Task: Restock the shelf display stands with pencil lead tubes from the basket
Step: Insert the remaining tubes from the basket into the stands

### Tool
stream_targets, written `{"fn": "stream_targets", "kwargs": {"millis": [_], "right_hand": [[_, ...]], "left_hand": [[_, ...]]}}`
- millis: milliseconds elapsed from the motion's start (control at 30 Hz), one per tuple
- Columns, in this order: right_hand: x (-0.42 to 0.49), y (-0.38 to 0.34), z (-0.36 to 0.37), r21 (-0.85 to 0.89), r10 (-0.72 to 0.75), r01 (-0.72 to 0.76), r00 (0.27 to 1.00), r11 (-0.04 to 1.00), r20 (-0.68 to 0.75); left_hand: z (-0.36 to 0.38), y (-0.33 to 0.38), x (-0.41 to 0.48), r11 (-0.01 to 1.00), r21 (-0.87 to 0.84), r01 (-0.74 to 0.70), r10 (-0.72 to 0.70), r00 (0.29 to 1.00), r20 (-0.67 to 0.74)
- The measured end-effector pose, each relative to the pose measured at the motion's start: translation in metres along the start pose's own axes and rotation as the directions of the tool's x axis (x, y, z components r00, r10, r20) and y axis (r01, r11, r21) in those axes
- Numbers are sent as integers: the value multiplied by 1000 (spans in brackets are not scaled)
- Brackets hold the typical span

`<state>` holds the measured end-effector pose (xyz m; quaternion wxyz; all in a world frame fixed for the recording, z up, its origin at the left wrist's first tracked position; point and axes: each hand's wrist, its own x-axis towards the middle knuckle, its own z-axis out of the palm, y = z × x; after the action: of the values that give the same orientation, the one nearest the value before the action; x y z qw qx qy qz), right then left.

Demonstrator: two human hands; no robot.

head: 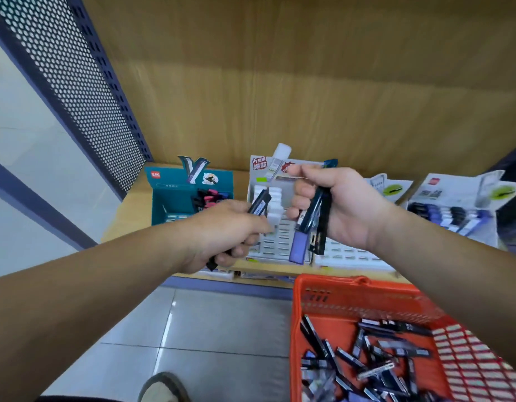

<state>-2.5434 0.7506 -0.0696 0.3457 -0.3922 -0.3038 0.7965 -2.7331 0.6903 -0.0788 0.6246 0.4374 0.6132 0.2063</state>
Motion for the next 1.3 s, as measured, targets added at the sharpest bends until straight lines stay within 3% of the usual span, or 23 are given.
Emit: {"fn": "stream_targets", "kwargs": {"millis": [167, 400, 500, 600, 700, 800, 933, 1133, 1300], "right_hand": [[1, -8, -13, 49, -41, 42, 999, 998, -28], [-2, -14, -18, 45, -59, 61, 997, 997, -53], [3, -8, -22, -72, -101, 88, 977, 993, -189], [1, 0, -31, -337, -130, 46, 964, 940, -230], [-7, 6, -28, -558, -73, 14, 994, 830, -83], [-10, 10, -19, -708, -107, 118, 992, 697, 60], [-7, 13, -8, -900, -201, 251, 961, 356, 189], [3, 25, -2, -961, -267, 277, 927, 14, 263], [8, 32, 11, -956, -232, 279, 928, -91, 293]], "left_hand": [[30, 9, 10, 997, -71, -43, 51, 992, 113], [31, 8, 10, 996, -58, -73, 78, 992, 98], [28, 15, 0, 996, -34, -86, 88, 992, 88], [19, 19, -3, 998, -25, -64, 66, 995, 70], [10, 17, -4, 999, -26, -30, 31, 999, 30], [7, 15, -3, 998, -17, -62, 61, 998, -22], [2, 16, 1, 990, -65, -124, 115, 984, -136], [3, 13, -7, 989, -46, -139, 138, 990, -23], [-18, 6, -14, 993, 70, -100, 108, 988, -110]]}}
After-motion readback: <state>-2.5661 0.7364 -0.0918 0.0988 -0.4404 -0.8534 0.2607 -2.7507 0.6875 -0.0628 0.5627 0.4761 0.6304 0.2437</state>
